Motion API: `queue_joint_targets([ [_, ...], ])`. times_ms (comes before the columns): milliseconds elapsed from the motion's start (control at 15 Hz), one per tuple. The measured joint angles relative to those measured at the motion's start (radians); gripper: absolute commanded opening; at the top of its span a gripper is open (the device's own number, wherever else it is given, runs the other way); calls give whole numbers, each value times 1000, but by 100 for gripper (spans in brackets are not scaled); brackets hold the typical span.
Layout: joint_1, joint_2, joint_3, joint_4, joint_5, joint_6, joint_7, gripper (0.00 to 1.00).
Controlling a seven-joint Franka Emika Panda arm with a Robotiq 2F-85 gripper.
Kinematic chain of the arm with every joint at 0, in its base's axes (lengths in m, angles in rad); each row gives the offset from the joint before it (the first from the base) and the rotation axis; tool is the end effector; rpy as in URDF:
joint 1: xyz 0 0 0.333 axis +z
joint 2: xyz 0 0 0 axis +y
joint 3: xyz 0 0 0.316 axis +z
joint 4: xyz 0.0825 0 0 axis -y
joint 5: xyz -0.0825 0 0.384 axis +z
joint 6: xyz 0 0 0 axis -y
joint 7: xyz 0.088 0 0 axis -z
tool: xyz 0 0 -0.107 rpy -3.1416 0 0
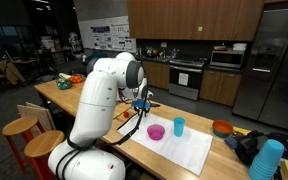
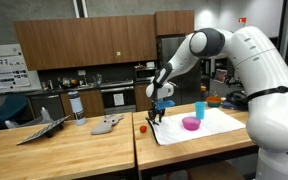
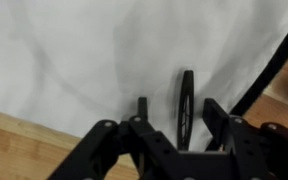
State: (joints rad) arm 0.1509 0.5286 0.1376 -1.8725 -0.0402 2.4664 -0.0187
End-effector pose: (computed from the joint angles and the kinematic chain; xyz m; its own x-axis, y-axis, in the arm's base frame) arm 0.6206 0.1786 0.2383 0.9483 0.3092 0.0717 0.3126 -0.9490 -0.0406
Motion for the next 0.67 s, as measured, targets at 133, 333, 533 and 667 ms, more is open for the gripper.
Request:
queue_joint_targets([
  [133,0,0,0,4,0,0,-6,41],
  [333,1,0,1,3,0,-1,-15,20],
  [533,2,0,1,-2,0,-1,-16,0],
  [667,2,0,2,-4,0,-2,-16,4],
])
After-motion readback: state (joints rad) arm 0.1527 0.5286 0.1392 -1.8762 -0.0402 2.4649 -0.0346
